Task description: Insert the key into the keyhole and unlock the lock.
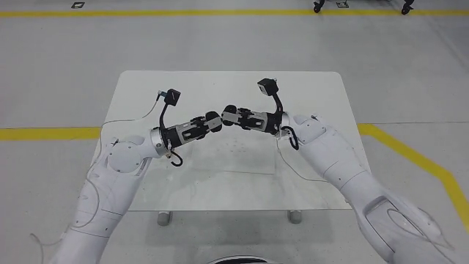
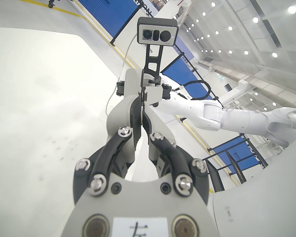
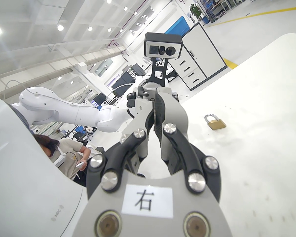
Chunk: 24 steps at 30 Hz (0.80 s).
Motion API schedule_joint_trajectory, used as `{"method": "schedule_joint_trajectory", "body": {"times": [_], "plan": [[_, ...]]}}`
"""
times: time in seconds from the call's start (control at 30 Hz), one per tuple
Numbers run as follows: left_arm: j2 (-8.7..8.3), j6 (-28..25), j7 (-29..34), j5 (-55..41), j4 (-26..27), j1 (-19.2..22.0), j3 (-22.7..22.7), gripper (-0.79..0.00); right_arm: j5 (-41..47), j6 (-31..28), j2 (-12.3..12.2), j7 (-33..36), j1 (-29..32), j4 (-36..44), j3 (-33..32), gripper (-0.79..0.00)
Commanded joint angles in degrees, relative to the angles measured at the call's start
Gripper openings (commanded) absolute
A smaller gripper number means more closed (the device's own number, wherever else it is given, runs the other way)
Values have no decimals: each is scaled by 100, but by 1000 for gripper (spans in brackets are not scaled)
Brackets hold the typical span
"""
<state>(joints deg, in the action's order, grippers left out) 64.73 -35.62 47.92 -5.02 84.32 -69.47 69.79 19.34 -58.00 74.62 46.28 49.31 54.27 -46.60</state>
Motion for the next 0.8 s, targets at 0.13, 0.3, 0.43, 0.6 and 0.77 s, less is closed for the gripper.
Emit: {"method": "schedule_joint_trajectory", "body": {"times": [0.13,0.3,0.43,0.6,0.77], "plan": [[-26,-39,-69,6,-9,-9,61,-785,-45,0,-3,0,18,18,-25,-483],[-54,-82,-176,133,45,-55,139,-785,-56,0,-39,0,51,57,-66,-459],[-75,-103,-222,204,94,-92,179,-785,-92,0,-73,1,55,69,-14,-493],[-95,-107,-227,310,107,-121,174,-785,-141,0,-103,1,-20,-3,154,-545],[-109,-89,-195,390,96,-107,133,-785,-101,0,-111,0,-119,-81,321,-557]]}}
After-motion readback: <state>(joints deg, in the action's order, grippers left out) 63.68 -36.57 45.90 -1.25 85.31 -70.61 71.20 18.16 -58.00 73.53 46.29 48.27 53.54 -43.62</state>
